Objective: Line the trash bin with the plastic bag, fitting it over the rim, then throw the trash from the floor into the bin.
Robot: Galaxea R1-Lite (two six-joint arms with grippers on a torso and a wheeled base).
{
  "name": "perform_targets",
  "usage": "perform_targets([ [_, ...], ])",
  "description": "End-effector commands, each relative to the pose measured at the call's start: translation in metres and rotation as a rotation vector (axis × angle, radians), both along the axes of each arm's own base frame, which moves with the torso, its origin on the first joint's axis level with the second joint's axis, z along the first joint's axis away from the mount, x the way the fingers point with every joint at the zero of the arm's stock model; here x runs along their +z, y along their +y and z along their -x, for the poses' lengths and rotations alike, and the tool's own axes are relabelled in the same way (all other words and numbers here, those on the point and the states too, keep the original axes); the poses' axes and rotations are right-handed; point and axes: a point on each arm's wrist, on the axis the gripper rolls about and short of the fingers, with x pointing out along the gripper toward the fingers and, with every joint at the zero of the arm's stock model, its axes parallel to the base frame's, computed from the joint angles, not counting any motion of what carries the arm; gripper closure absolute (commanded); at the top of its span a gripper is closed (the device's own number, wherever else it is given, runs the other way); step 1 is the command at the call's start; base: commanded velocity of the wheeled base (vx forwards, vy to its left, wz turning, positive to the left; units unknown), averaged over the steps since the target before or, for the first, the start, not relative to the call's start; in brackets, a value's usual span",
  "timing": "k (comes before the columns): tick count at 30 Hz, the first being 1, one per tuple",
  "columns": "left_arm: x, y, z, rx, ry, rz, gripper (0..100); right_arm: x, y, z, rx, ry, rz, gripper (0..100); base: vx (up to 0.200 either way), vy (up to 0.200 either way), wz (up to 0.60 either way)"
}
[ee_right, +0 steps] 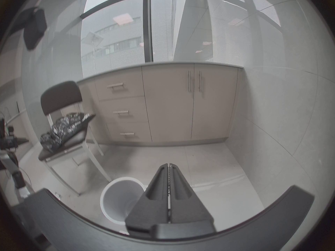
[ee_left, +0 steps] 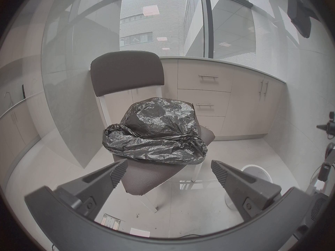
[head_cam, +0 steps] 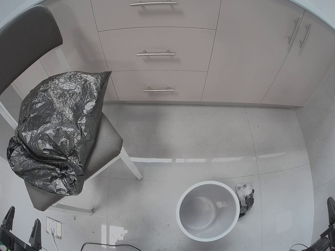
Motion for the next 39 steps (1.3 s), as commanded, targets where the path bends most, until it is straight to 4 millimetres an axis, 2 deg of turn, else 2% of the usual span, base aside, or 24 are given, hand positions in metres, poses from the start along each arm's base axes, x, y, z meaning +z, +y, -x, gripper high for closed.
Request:
perform_targets([
  [1, 0.002, 0.000, 0.002, -0.005, -0.025, 0.011, 0, 0.201, -0.003, 0.008, 0.164, -0.252, -0.159, 100, 0.000, 0.000, 0.00],
  [2, 0.017, 0.000, 0.005, -0.012, -0.065, 0.031, 0, 0.200, -0.001, -0.005, 0.191, -0.195, -0.129, 100, 0.000, 0.000, 0.00],
  [4, 0.070, 0.000, 0.018, -0.039, -0.166, 0.133, 0, 0.192, 0.003, -0.031, 0.261, -0.086, -0.109, 100, 0.000, 0.000, 0.00],
  [6, 0.107, 0.001, 0.019, -0.081, -0.170, 0.195, 0, 0.179, 0.010, -0.056, 0.364, -0.006, -0.116, 100, 0.000, 0.000, 0.00],
  [7, 0.107, 0.001, 0.019, -0.081, -0.170, 0.195, 0, 0.179, 0.010, -0.056, 0.364, -0.006, -0.116, 100, 0.000, 0.000, 0.00],
  [8, 0.131, 0.002, 0.014, -0.135, -0.138, 0.192, 0, 0.166, 0.019, -0.081, 0.460, 0.016, -0.165, 100, 0.000, 0.000, 0.00],
  [9, 0.131, 0.002, 0.014, -0.135, -0.138, 0.192, 0, 0.166, 0.019, -0.081, 0.460, 0.016, -0.165, 100, 0.000, 0.000, 0.00],
  [10, 0.138, 0.002, 0.007, -0.162, -0.103, 0.183, 0, 0.156, 0.025, -0.095, 0.494, 0.022, -0.214, 100, 0.000, 0.000, 0.00],
  [11, 0.142, 0.000, -0.008, -0.209, -0.031, 0.154, 0, 0.137, 0.032, -0.111, 0.514, 0.037, -0.279, 100, 0.000, 0.000, 0.00],
  [12, 0.142, 0.000, -0.008, -0.209, -0.031, 0.154, 0, 0.137, 0.032, -0.111, 0.514, 0.037, -0.279, 100, 0.000, 0.000, 0.00],
  [13, 0.146, -0.003, -0.029, -0.265, 0.049, 0.116, 0, 0.119, 0.036, -0.124, 0.524, 0.058, -0.317, 100, 0.000, 0.000, 0.00],
  [14, 0.150, -0.006, -0.042, -0.292, 0.090, 0.090, 0, 0.112, 0.039, -0.134, 0.510, 0.068, -0.315, 100, 0.000, 0.000, 0.00],
  [16, 0.154, -0.008, -0.051, -0.302, 0.107, 0.070, 0, 0.112, 0.039, -0.138, 0.505, 0.063, -0.319, 100, 0.000, 0.000, 0.00],
  [17, 0.158, -0.013, -0.070, -0.326, 0.146, -0.005, 0, 0.114, 0.039, -0.138, 0.509, 0.045, -0.326, 100, 0.000, 0.000, 0.00],
  [18, 0.158, -0.015, -0.078, -0.338, 0.159, -0.051, 0, 0.115, 0.038, -0.137, 0.510, 0.038, -0.325, 100, 0.000, 0.000, 0.00],
  [19, 0.158, -0.015, -0.078, -0.338, 0.159, -0.051, 0, 0.115, 0.038, -0.137, 0.510, 0.038, -0.325, 100, 0.000, 0.000, 0.00],
  [22, 0.150, -0.022, -0.106, -0.366, 0.219, -0.285, 0, 0.116, 0.039, -0.137, 0.516, 0.035, -0.325, 100, 0.000, 0.000, 0.00],
  [24, 0.147, -0.023, -0.109, -0.374, 0.233, -0.329, 0, 0.116, 0.039, -0.136, 0.519, 0.037, -0.325, 100, 0.000, 0.000, 0.00],
  [25, 0.142, -0.024, -0.117, -0.385, 0.261, -0.420, 0, 0.115, 0.040, -0.139, 0.520, 0.051, -0.329, 100, 0.000, 0.000, 0.00],
  [29, 0.131, -0.024, -0.131, -0.402, 0.317, -0.569, 0, 0.113, 0.041, -0.141, 0.519, 0.068, -0.346, 100, 0.000, 0.000, 0.00],
  [30, 0.131, -0.024, -0.131, -0.402, 0.317, -0.569, 0, 0.113, 0.041, -0.141, 0.519, 0.068, -0.346, 100, 0.000, 0.000, 0.00],
  [35, 0.120, -0.016, -0.152, -0.383, 0.409, -0.749, 0, 0.112, 0.041, -0.141, 0.519, 0.076, -0.360, 100, 0.000, 0.000, 0.00],
  [39, 0.120, -0.011, -0.165, -0.376, 0.427, -0.847, 0, 0.111, 0.041, -0.141, 0.519, 0.077, -0.360, 100, 0.000, 0.000, 0.00],
])
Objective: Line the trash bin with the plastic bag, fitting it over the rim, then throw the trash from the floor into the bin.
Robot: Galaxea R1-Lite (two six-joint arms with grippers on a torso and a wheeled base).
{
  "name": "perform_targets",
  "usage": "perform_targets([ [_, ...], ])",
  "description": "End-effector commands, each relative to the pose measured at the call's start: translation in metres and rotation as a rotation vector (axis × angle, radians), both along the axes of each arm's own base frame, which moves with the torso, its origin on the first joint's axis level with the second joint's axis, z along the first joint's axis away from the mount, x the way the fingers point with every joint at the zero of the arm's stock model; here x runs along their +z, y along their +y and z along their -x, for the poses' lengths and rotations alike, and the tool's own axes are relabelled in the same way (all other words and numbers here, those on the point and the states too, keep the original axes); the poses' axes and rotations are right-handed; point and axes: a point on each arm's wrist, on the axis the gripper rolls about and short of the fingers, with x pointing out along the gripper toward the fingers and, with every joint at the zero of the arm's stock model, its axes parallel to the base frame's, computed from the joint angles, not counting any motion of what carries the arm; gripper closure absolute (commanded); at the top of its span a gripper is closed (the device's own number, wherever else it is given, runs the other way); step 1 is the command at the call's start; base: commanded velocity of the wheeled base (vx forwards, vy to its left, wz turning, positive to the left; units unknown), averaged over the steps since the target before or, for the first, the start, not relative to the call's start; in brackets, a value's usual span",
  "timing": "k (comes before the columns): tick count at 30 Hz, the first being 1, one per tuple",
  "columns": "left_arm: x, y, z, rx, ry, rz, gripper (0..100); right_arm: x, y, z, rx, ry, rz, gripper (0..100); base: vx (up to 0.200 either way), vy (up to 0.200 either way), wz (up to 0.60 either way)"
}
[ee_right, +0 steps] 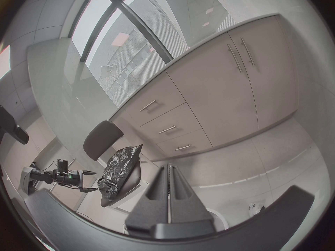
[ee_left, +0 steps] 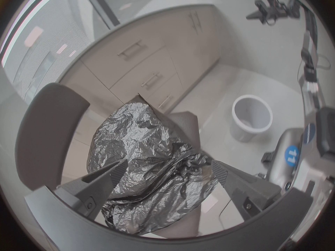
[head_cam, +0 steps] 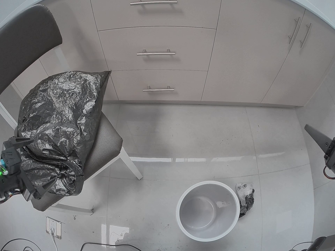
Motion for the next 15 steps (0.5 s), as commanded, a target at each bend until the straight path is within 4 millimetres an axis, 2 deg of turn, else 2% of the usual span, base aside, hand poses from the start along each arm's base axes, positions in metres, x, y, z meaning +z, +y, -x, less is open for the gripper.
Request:
perform_targets([
  [1, -0.011, 0.006, -0.034, 0.034, 0.095, -0.089, 0, -0.006, 0.002, -0.004, 0.008, 0.033, 0.002, 100, 0.000, 0.000, 0.00],
  [15, -0.024, 0.005, -0.048, 0.025, 0.164, -0.097, 0, -0.009, 0.003, -0.007, 0.010, 0.056, 0.006, 100, 0.000, 0.000, 0.00],
])
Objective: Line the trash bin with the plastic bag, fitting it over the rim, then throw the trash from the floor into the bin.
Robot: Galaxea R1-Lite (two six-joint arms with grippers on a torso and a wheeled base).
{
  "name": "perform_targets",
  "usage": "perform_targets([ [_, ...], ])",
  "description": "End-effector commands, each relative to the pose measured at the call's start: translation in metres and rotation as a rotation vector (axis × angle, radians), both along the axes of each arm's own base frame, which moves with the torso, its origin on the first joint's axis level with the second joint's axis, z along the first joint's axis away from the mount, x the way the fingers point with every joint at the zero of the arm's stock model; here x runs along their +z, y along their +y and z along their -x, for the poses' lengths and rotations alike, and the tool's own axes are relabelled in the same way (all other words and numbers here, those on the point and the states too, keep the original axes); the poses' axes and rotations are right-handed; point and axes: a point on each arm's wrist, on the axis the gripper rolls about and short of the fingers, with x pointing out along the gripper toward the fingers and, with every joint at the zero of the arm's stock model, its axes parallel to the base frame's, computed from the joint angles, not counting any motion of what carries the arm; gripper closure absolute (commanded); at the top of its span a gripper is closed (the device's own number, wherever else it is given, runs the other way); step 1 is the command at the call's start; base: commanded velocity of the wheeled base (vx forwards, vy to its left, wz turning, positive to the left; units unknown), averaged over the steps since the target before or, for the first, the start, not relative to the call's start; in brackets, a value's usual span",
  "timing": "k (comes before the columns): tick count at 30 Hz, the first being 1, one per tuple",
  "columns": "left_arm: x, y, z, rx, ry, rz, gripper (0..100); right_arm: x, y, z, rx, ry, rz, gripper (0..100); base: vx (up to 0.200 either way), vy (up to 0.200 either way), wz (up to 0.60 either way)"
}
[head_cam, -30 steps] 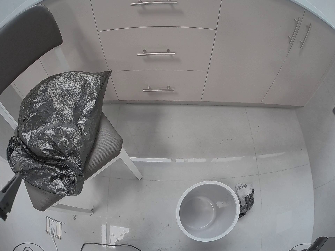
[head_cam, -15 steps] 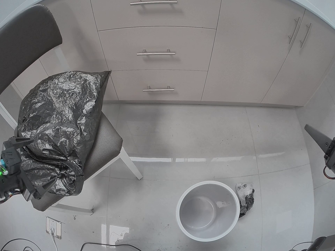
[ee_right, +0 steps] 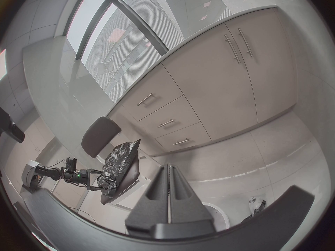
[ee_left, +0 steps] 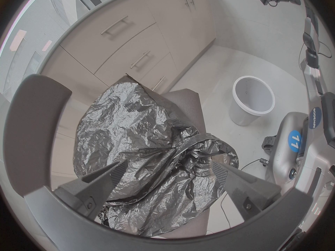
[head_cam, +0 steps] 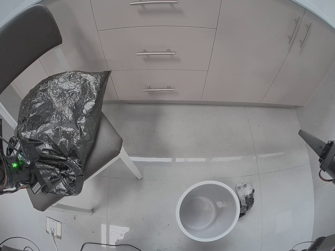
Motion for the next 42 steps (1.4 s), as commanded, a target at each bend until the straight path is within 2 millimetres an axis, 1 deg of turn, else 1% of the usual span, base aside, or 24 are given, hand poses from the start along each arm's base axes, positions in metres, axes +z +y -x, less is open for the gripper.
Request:
perform_targets([
  [1, -0.008, 0.000, -0.006, 0.001, 0.045, -0.003, 0, -0.001, 0.000, 0.000, 0.002, 0.003, 0.001, 100, 0.000, 0.000, 0.00],
  [6, -0.014, 0.000, -0.009, 0.000, 0.073, -0.006, 0, -0.001, 0.000, 0.000, 0.002, 0.003, 0.001, 100, 0.000, 0.000, 0.00],
  [15, -0.022, -0.002, -0.027, 0.002, 0.087, -0.001, 0, 0.000, 0.000, 0.001, 0.002, -0.001, -0.002, 100, 0.000, 0.000, 0.00],
  [18, -0.026, -0.003, -0.036, -0.003, 0.089, 0.000, 0, 0.000, 0.000, 0.001, 0.004, 0.010, -0.028, 100, 0.000, 0.000, 0.00],
  [30, -0.035, -0.006, -0.056, -0.011, 0.070, 0.009, 0, 0.002, 0.000, 0.000, 0.007, 0.015, -0.049, 100, 0.000, 0.000, 0.00],
  [42, -0.043, -0.007, -0.065, -0.014, 0.095, 0.007, 0, 0.002, 0.000, 0.000, 0.009, 0.015, -0.050, 100, 0.000, 0.000, 0.00],
])
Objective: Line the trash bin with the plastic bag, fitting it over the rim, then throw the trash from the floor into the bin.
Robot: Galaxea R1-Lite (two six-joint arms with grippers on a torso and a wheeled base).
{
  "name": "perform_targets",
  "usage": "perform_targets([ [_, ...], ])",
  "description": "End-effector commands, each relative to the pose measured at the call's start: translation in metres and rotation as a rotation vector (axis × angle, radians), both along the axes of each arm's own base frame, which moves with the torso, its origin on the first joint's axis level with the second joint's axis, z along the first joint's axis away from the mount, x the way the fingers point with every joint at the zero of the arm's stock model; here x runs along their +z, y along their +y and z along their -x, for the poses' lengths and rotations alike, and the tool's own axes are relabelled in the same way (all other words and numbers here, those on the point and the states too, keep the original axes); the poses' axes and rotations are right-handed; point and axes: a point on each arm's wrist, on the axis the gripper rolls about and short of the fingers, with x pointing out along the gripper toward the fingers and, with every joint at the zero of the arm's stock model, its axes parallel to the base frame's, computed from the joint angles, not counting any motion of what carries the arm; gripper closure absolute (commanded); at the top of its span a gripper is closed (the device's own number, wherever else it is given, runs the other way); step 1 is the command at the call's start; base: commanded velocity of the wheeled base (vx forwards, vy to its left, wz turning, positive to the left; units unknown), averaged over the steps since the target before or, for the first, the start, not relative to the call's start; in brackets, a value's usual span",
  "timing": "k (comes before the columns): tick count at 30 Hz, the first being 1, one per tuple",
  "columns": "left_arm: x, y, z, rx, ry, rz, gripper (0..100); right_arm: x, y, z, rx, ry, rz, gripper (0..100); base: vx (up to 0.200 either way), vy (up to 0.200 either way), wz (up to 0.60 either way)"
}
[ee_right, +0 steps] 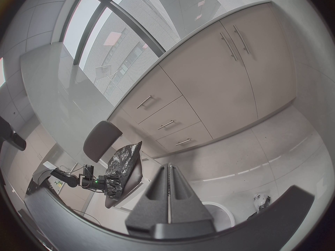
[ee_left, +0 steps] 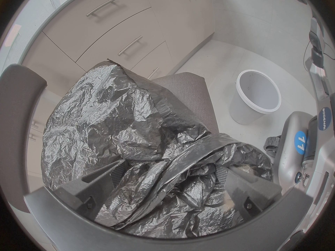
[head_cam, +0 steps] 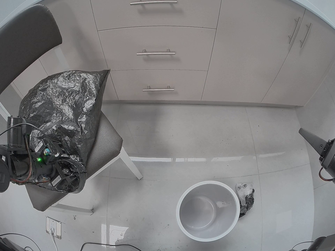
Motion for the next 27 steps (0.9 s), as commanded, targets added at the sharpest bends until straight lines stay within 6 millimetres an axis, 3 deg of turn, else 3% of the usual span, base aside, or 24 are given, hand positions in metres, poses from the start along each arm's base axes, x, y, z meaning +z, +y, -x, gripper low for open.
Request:
perform_targets([
  [1, -0.005, -0.001, -0.004, -0.002, 0.022, -0.003, 0, 0.000, 0.000, 0.000, 0.004, -0.001, -0.002, 100, 0.000, 0.000, 0.00],
  [2, -0.005, -0.001, -0.004, -0.001, 0.023, -0.002, 0, 0.000, 0.000, 0.000, 0.002, 0.001, -0.004, 100, 0.000, 0.000, 0.00],
  [3, -0.005, -0.001, -0.004, -0.001, 0.023, -0.002, 100, 0.001, 0.000, 0.001, 0.004, -0.002, -0.007, 100, 0.000, 0.000, 0.00],
  [11, -0.002, -0.003, -0.004, -0.045, 0.015, 0.039, 100, 0.002, 0.000, 0.001, 0.008, -0.001, -0.020, 100, 0.000, 0.000, 0.00],
  [17, 0.015, -0.005, 0.005, -0.050, -0.065, 0.162, 100, 0.003, 0.000, 0.003, 0.010, -0.009, -0.023, 100, 0.000, 0.000, 0.00],
  [22, 0.053, -0.021, 0.017, -0.038, -0.229, 0.390, 100, 0.004, 0.001, 0.003, 0.011, -0.012, -0.016, 100, 0.000, 0.000, 0.00],
  [24, 0.081, -0.034, 0.023, 0.010, -0.292, 0.609, 100, 0.005, 0.000, 0.003, 0.003, -0.016, -0.015, 100, 0.000, 0.000, 0.00],
  [27, 0.118, -0.058, 0.033, 0.237, -0.385, 0.919, 100, 0.006, 0.001, 0.002, -0.002, -0.016, -0.011, 100, 0.000, 0.000, 0.00],
])
